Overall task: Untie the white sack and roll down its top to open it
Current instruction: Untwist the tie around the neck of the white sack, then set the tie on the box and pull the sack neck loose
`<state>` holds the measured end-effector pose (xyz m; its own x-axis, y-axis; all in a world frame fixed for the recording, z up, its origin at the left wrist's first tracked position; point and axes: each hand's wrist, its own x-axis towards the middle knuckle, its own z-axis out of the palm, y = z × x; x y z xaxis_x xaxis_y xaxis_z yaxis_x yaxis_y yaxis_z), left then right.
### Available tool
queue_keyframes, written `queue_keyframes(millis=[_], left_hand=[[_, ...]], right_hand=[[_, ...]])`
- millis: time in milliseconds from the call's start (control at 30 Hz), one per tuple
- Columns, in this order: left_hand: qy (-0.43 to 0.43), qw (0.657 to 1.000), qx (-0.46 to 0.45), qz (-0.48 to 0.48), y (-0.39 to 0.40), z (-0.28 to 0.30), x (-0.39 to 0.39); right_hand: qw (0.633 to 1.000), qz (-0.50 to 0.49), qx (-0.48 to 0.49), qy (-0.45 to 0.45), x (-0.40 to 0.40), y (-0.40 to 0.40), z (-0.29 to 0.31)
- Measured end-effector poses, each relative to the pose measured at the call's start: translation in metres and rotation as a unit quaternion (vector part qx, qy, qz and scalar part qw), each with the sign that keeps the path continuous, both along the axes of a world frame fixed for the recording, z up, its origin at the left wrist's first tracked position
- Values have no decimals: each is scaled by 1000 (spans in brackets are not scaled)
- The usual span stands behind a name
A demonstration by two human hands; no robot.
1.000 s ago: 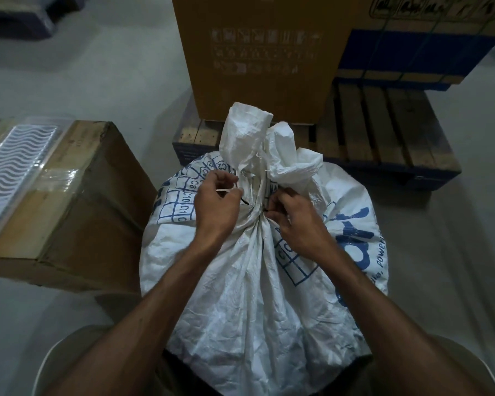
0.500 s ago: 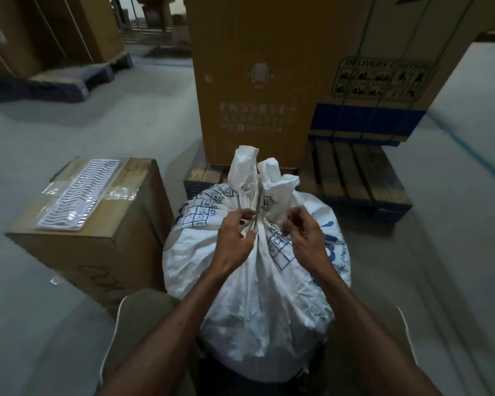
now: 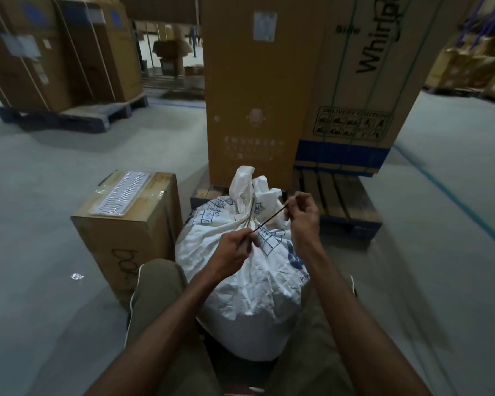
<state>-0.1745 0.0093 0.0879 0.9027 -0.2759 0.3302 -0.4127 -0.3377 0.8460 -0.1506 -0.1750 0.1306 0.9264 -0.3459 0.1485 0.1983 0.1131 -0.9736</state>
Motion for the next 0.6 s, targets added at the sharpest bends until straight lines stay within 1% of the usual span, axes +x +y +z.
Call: queue_keyframes(millis=[67, 167, 267, 400, 500, 600], left_hand=[[15, 1000, -10, 6, 14, 9, -11], [43, 999, -9, 18, 36, 17, -18], [39, 997, 23, 69, 63, 25, -16], [37, 990, 63, 118, 105, 33, -5], [11, 979, 106, 174, 139, 34, 13], [21, 965, 115, 236, 176, 29, 37]], right_hand=[[1000, -4, 9, 11, 2, 1, 7], [1000, 4, 10, 25, 6, 24, 12], [998, 27, 37, 39, 18, 55, 18], [995, 80, 35, 50, 45, 96, 17], [991, 102, 54, 70, 74, 134, 13], [983, 133, 70, 107, 110, 177, 3]])
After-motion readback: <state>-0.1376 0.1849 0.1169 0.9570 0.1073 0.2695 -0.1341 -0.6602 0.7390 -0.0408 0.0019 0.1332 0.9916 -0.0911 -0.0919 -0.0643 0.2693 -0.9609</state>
